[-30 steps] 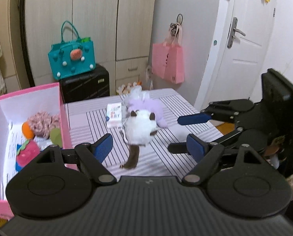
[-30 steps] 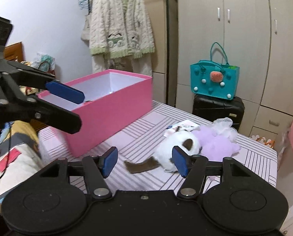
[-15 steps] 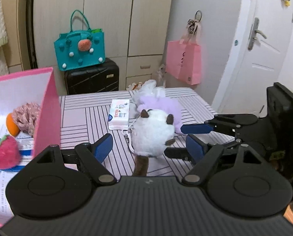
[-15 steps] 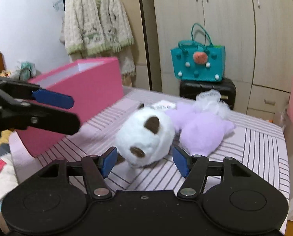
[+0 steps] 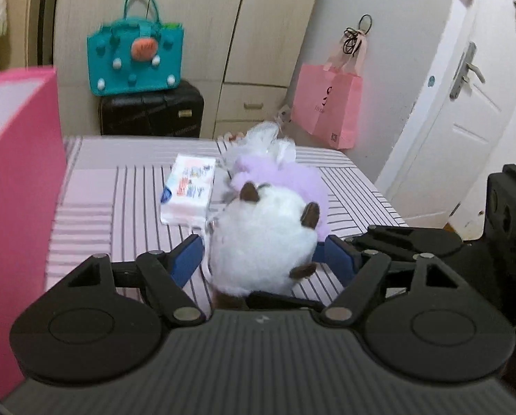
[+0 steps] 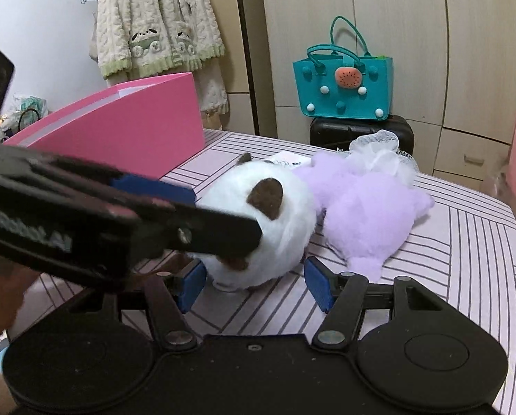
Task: Organize soft objects
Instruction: 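Close the left gripper on the white cat plush's body, then lift the white cat plush with the left gripper and carry it over the box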
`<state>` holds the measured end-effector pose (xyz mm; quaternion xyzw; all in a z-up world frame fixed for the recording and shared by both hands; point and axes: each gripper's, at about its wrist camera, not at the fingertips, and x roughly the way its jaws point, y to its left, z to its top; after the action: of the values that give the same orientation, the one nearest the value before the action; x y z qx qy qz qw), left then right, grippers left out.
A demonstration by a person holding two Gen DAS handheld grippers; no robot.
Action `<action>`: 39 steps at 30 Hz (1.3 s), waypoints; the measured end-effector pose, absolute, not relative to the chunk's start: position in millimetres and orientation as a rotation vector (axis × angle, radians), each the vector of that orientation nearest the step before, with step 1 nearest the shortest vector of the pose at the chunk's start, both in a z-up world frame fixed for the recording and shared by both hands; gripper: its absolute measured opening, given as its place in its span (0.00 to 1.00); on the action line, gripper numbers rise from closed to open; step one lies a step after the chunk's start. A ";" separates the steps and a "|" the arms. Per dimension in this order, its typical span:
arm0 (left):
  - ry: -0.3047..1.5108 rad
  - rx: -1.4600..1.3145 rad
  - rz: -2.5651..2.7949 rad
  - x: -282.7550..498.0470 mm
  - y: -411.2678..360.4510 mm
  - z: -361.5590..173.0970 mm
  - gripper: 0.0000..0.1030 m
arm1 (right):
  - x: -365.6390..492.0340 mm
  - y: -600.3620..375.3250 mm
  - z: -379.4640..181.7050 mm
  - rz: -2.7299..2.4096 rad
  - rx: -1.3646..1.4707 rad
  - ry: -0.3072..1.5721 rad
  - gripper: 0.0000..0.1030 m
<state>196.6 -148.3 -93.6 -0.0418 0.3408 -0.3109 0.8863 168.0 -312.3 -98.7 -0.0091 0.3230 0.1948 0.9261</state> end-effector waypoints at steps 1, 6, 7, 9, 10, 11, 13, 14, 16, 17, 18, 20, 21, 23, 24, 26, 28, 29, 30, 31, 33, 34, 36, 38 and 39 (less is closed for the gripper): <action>0.737 -0.120 -0.656 199.0 -147.4 -98.0 0.67 | 169.4 -311.6 -98.8 0.401 -0.017 0.663 0.66; 0.743 -0.164 -0.633 196.6 -145.2 -109.4 0.60 | 169.8 -307.3 -100.8 0.406 -0.036 0.666 0.57; 0.743 -0.176 -0.633 196.8 -143.9 -110.4 0.60 | 169.0 -306.7 -100.7 0.405 -0.040 0.663 0.56; 0.746 -0.185 -0.637 196.7 -142.4 -111.0 0.60 | 167.0 -304.9 -100.5 0.403 -0.056 0.656 0.54; 0.747 -0.186 -0.636 196.2 -142.5 -111.1 0.60 | 165.7 -303.6 -100.2 0.400 -0.065 0.652 0.54; 0.750 -0.186 -0.634 195.3 -142.5 -110.9 0.59 | 164.5 -302.2 -99.5 0.397 -0.078 0.649 0.54; 0.749 -0.183 -0.628 194.0 -142.8 -108.9 0.59 | 160.3 -299.0 -97.9 0.393 -0.092 0.642 0.54; 0.746 -0.179 -0.627 191.9 -142.5 -108.0 0.59 | 158.3 -298.1 -97.2 0.391 -0.094 0.638 0.54; 0.744 -0.172 -0.627 189.9 -141.5 -105.8 0.59 | 152.6 -295.1 -95.4 0.388 -0.106 0.631 0.54; 0.746 -0.169 -0.625 187.8 -141.0 -105.1 0.59 | 149.5 -293.7 -94.6 0.388 -0.112 0.627 0.54; 0.754 -0.163 -0.617 185.7 -141.1 -104.2 0.59 | 145.9 -292.1 -94.0 0.390 -0.117 0.623 0.54; 0.761 -0.144 -0.605 180.1 -141.0 -102.1 0.59 | 140.4 -290.0 -92.2 0.391 -0.124 0.617 0.54; 0.757 -0.134 -0.607 176.6 -140.8 -100.6 0.59 | 136.5 -288.7 -91.3 0.386 -0.131 0.612 0.54; 0.749 -0.122 -0.616 169.1 -139.3 -97.3 0.59 | 127.4 -285.8 -88.3 0.378 -0.149 0.599 0.54; 0.745 -0.118 -0.621 165.5 -138.5 -95.3 0.59 | 124.8 -284.9 -86.4 0.375 -0.151 0.593 0.54; 0.736 -0.105 -0.625 159.3 -136.6 -90.8 0.59 | 117.8 -284.0 -82.8 0.371 -0.144 0.584 0.54; 0.722 -0.081 -0.624 150.8 -136.5 -85.7 0.59 | 111.3 -281.0 -78.5 0.367 -0.140 0.571 0.54; 0.718 -0.064 -0.623 146.9 -137.1 -83.3 0.59 | 107.9 -279.8 -77.5 0.366 -0.144 0.567 0.54; 0.716 -0.048 -0.622 143.2 -137.3 -81.2 0.59 | 104.9 -277.3 -75.4 0.364 -0.152 0.563 0.54; 0.716 -0.036 -0.622 139.6 -137.1 -79.0 0.59 | 101.0 -275.2 -73.3 0.360 -0.163 0.561 0.54; 0.716 -0.012 -0.627 132.3 -136.2 -74.2 0.59 | 93.0 -270.6 -69.1 0.355 -0.188 0.555 0.54; 0.714 0.002 -0.631 128.6 -135.4 -71.7 0.59 | 88.8 -268.1 -66.5 0.352 -0.203 0.549 0.54; 0.707 0.015 -0.640 122.2 -133.1 -66.0 0.59 | 81.3 -263.5 -61.0 0.350 -0.229 0.540 0.54; 0.703 0.014 -0.652 116.3 -128.8 -59.4 0.59 | 74.9 -261.0 -54.2 0.350 -0.247 0.534 0.54; 0.700 0.013 -0.658 113.3 -126.6 -57.2 0.59 | 71.7 -260.9 -51.1 0.352 -0.253 0.534 0.54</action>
<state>113.3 -126.6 -57.2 0.0062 0.3369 -0.3164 0.8868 71.7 -260.9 -51.1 -0.1242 0.2619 0.1726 0.9414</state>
